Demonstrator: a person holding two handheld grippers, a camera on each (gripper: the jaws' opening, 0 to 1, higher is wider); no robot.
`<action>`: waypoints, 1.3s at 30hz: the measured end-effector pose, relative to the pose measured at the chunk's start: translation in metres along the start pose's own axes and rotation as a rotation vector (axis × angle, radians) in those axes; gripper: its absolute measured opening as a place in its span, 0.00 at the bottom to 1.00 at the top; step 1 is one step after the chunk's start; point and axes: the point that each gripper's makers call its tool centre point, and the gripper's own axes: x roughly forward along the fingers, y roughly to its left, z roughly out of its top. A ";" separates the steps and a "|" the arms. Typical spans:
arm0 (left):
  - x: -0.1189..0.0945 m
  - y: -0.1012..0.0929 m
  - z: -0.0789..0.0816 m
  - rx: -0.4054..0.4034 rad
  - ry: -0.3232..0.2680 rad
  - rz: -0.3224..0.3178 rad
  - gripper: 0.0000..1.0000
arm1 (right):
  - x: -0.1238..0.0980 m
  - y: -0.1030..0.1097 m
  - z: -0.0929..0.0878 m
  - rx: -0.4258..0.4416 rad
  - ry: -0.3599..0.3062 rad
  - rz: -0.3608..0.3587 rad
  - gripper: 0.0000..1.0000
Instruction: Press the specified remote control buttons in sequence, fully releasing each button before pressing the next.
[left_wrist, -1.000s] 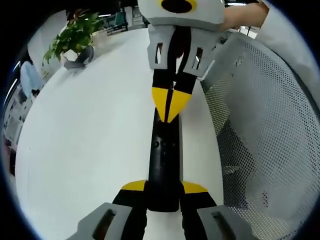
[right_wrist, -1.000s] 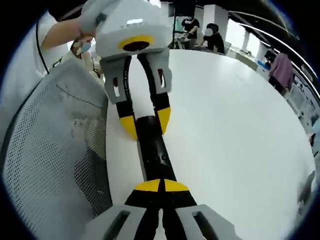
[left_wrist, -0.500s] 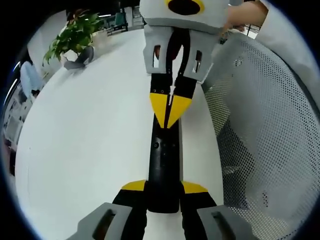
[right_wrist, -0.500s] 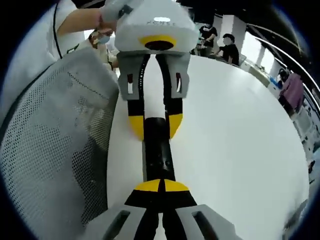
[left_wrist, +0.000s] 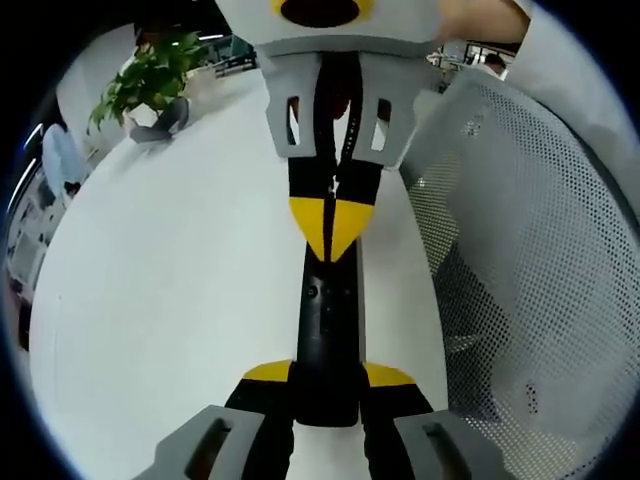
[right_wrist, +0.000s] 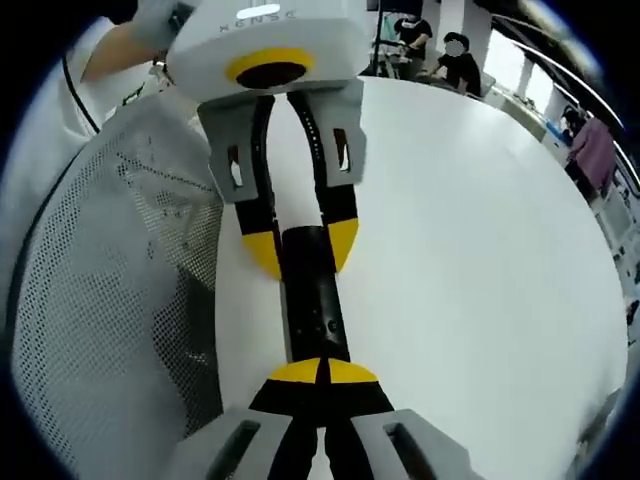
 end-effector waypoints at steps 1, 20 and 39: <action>0.000 0.000 0.000 0.001 0.002 0.000 0.24 | 0.000 0.000 0.001 0.003 -0.025 -0.005 0.00; 0.000 0.000 0.000 0.001 -0.001 -0.003 0.24 | 0.007 0.001 0.008 -0.057 0.055 -0.013 0.00; 0.001 0.000 -0.001 -0.012 0.013 -0.001 0.24 | 0.015 0.018 0.012 -0.059 0.012 -0.066 0.00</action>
